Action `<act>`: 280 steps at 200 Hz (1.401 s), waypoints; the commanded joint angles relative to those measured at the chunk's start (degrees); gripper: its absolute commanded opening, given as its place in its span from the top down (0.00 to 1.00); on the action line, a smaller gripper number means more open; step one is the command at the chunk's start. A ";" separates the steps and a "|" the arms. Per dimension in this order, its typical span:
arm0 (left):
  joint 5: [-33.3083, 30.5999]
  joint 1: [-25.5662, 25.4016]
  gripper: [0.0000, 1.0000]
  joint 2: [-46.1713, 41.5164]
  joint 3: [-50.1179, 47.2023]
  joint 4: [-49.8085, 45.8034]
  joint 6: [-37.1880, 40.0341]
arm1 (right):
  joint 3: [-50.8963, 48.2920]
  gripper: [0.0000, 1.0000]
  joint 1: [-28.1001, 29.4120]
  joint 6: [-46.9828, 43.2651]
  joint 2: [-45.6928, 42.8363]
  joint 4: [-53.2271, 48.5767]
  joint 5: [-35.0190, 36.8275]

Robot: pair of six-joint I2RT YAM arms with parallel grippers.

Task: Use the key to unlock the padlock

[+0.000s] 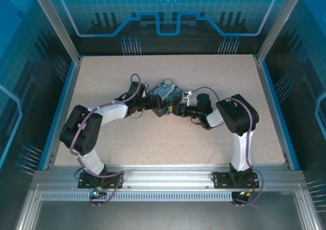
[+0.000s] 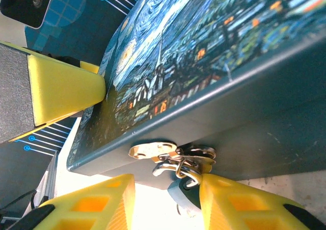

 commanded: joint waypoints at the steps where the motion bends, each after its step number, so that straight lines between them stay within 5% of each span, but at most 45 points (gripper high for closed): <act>1: -0.09 -0.85 0.15 -0.21 -0.71 -2.88 0.73 | 0.26 0.65 0.30 0.05 0.15 2.20 -1.02; 156: -0.87 -0.93 0.15 -0.75 -1.81 -2.78 0.53 | -1.60 1.00 0.24 4.28 -0.20 1.93 5.90; 280: -0.83 -0.94 0.15 -1.36 -3.81 -1.92 0.11 | -4.70 1.00 -1.15 14.13 -2.10 6.74 14.20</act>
